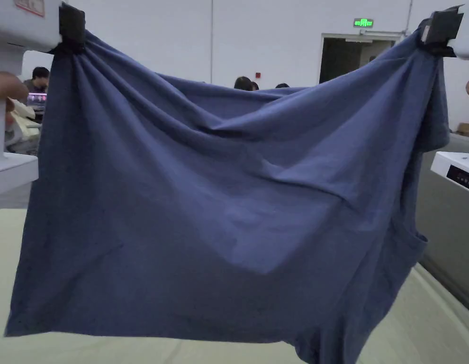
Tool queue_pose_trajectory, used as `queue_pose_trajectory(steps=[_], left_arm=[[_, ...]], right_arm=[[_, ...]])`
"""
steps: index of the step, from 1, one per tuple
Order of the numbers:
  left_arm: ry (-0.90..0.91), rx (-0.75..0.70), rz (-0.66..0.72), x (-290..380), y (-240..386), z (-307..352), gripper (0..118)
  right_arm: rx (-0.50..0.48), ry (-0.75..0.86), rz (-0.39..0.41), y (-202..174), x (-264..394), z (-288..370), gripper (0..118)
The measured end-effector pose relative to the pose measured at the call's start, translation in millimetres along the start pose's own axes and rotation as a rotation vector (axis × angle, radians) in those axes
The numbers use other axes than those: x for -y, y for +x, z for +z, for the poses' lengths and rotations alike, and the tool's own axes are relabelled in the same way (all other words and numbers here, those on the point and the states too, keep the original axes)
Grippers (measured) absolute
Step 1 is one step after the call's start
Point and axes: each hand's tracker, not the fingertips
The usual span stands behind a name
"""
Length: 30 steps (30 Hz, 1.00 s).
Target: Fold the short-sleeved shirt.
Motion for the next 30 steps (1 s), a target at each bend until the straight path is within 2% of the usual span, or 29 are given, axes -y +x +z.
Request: queue_pose_trajectory(steps=[4,11,15,17,21,24,27,30], left_arm=[[-0.043,-0.036,-0.013,-18.9,-7.3,-58.5,7],[-0.042,-0.066,0.053,-11.3,-15.3,-155.9,7],[-0.066,-0.103,-0.047,27.8,-3.9,-191.2,7],[-0.115,-0.095,-0.051,58.1,0.2,-209.8,7],[-0.235,-0.081,-0.028,130.1,2.6,-261.1,7],[-0.310,-0.070,0.005,185.6,4.5,-286.6,7],[-0.401,-0.064,0.063,227.0,5.1,-304.4,7],[-0.412,-0.051,0.072,248.2,7.4,-311.7,7]], right_arm=[[0.038,-0.002,0.006,-12.7,-14.3,-66.0,4],[0.118,0.002,0.132,-43.4,-14.0,-144.6,4],[0.140,0.001,0.205,-54.3,11.0,-167.1,4],[0.130,-0.025,0.207,-49.9,34.7,-189.5,4],[0.102,-0.095,0.146,-40.1,102.0,-215.6,4],[0.101,-0.158,0.146,-30.7,163.9,-230.4,4],[0.090,-0.243,0.076,-14.4,221.4,-242.7,4],[0.103,-0.301,0.093,-5.5,256.6,-245.0,4]])
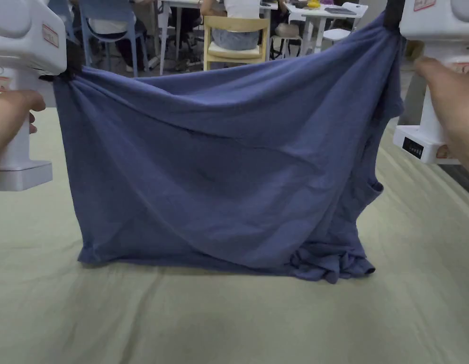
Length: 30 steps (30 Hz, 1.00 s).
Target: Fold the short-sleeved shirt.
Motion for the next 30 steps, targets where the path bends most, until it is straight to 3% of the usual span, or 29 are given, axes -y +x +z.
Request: queue_pose_trajectory(steps=[6,10,15,23,25,27,30], left_arm=[[-0.001,0.025,-0.033,7.7,7.0,8.3,7],[0.041,0.066,-0.052,27.1,2.6,40.8,7],[0.075,0.082,-0.076,93.7,12.9,123.3,7],[0.103,0.108,-0.029,221.3,4.5,221.9,7],[0.061,0.099,-0.017,248.9,4.8,237.2,7],[0.007,0.093,-0.007,277.1,4.2,255.7,7],[-0.063,0.085,0.002,312.5,-1.0,278.9,7]], right_arm=[[-0.008,-0.016,-0.019,15.2,25.2,-2.4,4],[-0.049,0.010,-0.022,24.1,41.2,41.3,4],[-0.089,0.025,-0.019,39.3,81.9,117.1,4],[-0.147,-0.078,-0.095,52.8,186.5,252.1,4],[-0.107,-0.106,-0.097,54.6,213.2,281.4,4],[-0.128,-0.138,-0.138,59.3,236.9,310.6,4],[-0.119,-0.192,-0.109,61.1,271.5,357.2,4]])
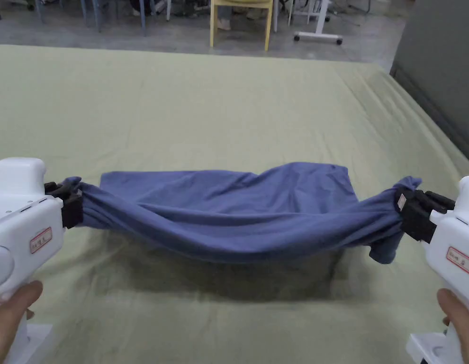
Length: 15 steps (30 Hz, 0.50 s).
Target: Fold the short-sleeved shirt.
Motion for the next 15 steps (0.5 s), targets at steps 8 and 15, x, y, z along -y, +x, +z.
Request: queue_pose_trajectory(steps=[8,15], left_arm=[[-0.091,-0.014,-0.075,77.7,-2.4,74.1,7],[-0.246,-0.041,-0.225,122.5,6.6,93.6,7]], right_arm=[[0.023,-0.091,0.042,9.3,76.7,89.5,4],[0.001,-0.212,0.084,10.9,115.4,130.8,4]])
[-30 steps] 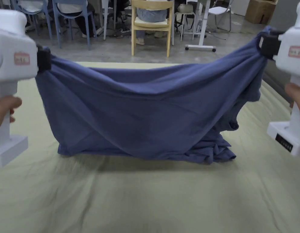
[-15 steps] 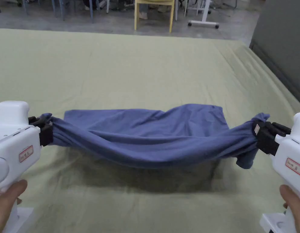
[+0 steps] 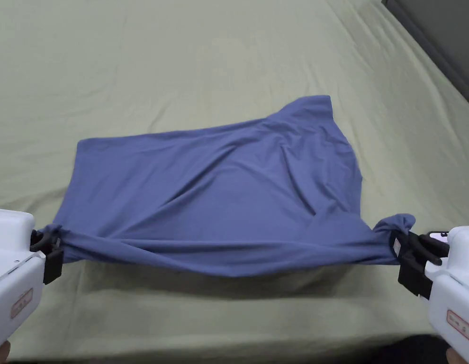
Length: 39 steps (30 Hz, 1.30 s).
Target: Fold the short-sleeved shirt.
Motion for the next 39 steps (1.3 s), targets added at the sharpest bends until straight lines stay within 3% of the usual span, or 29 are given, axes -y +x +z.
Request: queue_pose_trajectory(steps=[6,7,8,9,10,11,16,18,19,20,21,23,25,28,29,31,32,34,39], left_arm=[[-0.085,0.023,0.072,7.4,3.4,-18.9,7],[-0.111,0.030,0.083,7.4,1.5,-21.2,13],[-0.138,0.034,0.105,7.6,-0.3,-22.0,44],[-0.160,0.049,0.128,8.8,-2.8,-21.5,75],[-0.179,0.075,0.151,10.1,-6.3,-16.2,83],[-0.166,0.079,0.170,14.5,-15.8,-8.6,83],[-0.148,-0.031,0.192,10.0,-25.9,82.1,83],[-0.107,-0.059,0.110,2.3,-20.2,113.6,82],[-0.055,-0.064,0.082,0.7,-15.7,127.9,68],[-0.016,-0.069,0.059,-0.7,-11.7,133.8,5],[-0.042,-0.061,0.065,-5.7,-10.4,129.9,0],[-0.040,-0.046,0.114,-9.9,-15.4,117.4,0],[-0.107,-0.035,0.118,-12.2,-13.8,97.7,0],[-0.163,-0.041,0.097,2.5,-8.2,71.0,0],[-0.188,-0.037,0.112,2.2,-8.4,64.2,11],[-0.245,0.026,0.180,7.7,-14.9,43.1,73],[-0.270,0.063,0.241,9.8,-20.4,29.4,82],[-0.286,0.124,0.325,19.1,-29.4,3.4,82],[-0.406,0.102,0.278,29.1,-29.5,-56.0,82]], right_arm=[[-0.008,-0.121,-0.027,-2.2,24.3,-17.4,4],[-0.010,-0.132,-0.037,-1.8,23.1,-19.7,5],[-0.024,-0.165,-0.074,0.1,20.3,-22.7,28],[-0.037,-0.234,-0.106,3.3,15.6,-26.7,72],[-0.078,-0.308,-0.130,5.1,13.2,-30.5,107],[-0.135,-0.350,-0.157,7.8,13.0,-28.0,118],[-0.092,-0.329,-0.174,6.6,-7.8,15.0,117],[-0.092,-0.272,-0.188,-2.2,-18.3,28.7,107],[-0.111,-0.247,-0.186,-6.0,-22.5,32.7,81],[-0.131,-0.225,-0.168,-11.4,-24.6,31.9,12],[-0.127,-0.212,-0.144,-17.9,-25.8,28.4,3],[-0.042,-0.184,-0.114,-25.6,-23.0,21.0,3],[-0.097,-0.276,-0.093,-25.1,-25.7,7.2,3],[-0.113,-0.264,-0.113,-26.9,-24.3,-0.6,3],[-0.114,-0.269,-0.113,-26.7,-25.0,-2.1,3],[-0.118,-0.272,-0.114,-29.5,-22.4,-5.1,3],[-0.124,-0.278,-0.119,-29.3,-22.5,-6.5,3],[-0.148,-0.290,-0.131,-32.2,-19.0,-11.4,3],[-0.165,-0.341,-0.121,-40.5,-11.5,-23.9,3]])
